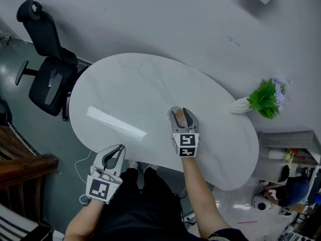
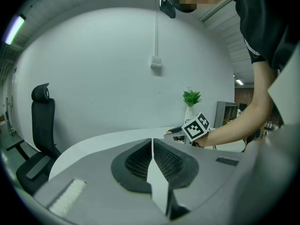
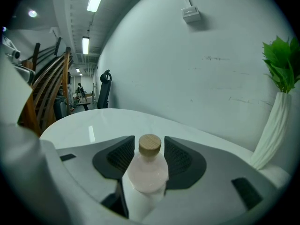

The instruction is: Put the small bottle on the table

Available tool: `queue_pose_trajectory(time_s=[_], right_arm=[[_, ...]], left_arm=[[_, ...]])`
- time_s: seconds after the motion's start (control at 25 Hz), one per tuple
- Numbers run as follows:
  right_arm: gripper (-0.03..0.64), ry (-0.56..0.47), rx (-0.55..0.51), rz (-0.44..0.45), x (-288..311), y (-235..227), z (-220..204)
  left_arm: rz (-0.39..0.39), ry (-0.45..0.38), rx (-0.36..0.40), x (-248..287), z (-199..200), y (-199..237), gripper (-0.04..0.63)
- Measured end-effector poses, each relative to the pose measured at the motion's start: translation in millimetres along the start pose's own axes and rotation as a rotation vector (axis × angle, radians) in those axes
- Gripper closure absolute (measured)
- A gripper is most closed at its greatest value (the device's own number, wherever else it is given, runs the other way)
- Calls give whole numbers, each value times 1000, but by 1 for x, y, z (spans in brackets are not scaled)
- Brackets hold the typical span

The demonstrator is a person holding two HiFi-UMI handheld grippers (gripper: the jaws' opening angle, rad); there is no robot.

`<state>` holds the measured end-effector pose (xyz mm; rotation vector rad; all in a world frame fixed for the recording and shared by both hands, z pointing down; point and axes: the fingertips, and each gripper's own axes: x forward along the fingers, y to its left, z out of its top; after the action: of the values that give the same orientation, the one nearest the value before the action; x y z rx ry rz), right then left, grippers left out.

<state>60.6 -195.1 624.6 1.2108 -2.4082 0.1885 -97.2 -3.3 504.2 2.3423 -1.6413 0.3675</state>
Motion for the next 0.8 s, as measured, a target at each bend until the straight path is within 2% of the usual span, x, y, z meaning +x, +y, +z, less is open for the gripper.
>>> queue_pose_trajectory(time_s=[0.44, 0.8], right_arm=[[448, -4, 15, -52, -31, -11, 2], [563, 2, 53, -125, -59, -25, 3]], left_arm=[[-50, -26, 14, 7, 5, -4, 581], [-96, -56, 32, 15, 14, -8, 581]])
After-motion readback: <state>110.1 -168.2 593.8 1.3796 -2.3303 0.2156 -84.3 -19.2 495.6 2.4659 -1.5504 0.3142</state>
